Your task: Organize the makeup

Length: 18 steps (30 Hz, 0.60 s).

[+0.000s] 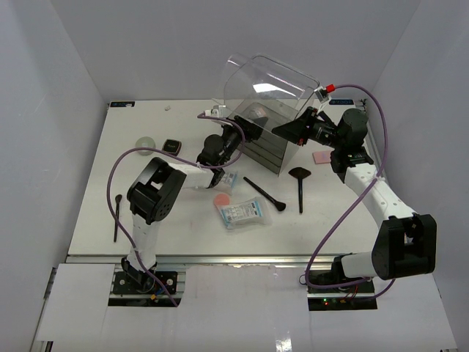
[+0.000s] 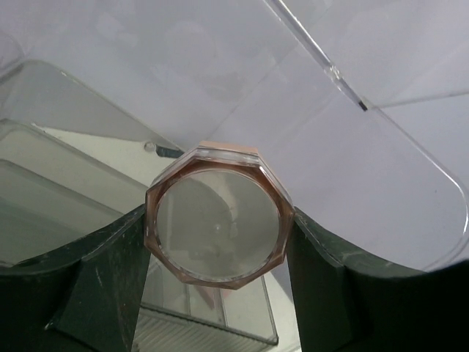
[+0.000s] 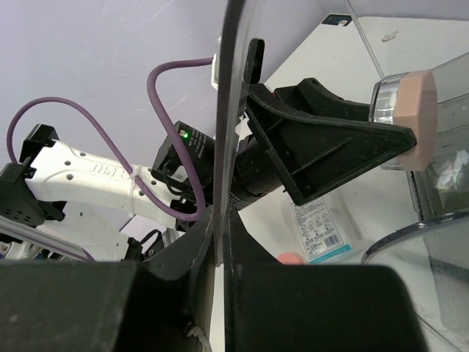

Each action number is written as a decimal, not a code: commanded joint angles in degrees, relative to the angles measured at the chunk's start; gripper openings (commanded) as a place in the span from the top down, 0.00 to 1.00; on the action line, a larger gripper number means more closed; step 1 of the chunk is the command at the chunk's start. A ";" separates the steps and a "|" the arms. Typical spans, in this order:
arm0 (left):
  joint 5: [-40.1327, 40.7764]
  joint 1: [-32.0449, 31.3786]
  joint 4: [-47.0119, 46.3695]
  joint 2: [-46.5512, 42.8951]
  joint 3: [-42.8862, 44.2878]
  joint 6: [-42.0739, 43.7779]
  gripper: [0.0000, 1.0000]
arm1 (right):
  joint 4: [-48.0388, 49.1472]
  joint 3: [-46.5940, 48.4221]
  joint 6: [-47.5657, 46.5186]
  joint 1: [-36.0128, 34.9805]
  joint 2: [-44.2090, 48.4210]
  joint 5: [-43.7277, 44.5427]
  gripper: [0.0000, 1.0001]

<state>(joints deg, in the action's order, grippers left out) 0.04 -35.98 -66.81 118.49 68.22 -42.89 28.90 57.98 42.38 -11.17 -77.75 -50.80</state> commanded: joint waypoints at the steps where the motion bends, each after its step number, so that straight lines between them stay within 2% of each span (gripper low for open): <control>1: 3.17 -1.49 -0.73 1.35 3.79 5.00 0.79 | 5.57 2.97 0.07 -0.34 2.98 -4.31 0.92; 9: 6.45 -2.69 0.53 3.94 6.22 10.79 0.63 | 5.90 2.58 0.16 -0.35 3.22 -4.22 0.92; 12: 7.35 -3.31 2.51 3.75 6.75 12.42 0.49 | 5.91 2.41 0.25 -0.34 3.13 -4.22 0.92; 18: 7.27 -3.57 5.59 3.07 7.09 13.71 0.31 | 6.08 2.24 0.25 -0.42 3.12 -4.13 0.92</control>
<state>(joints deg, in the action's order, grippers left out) 9.45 -37.90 -65.31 122.52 72.83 -32.24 28.86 57.98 42.94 -10.83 -77.60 -50.66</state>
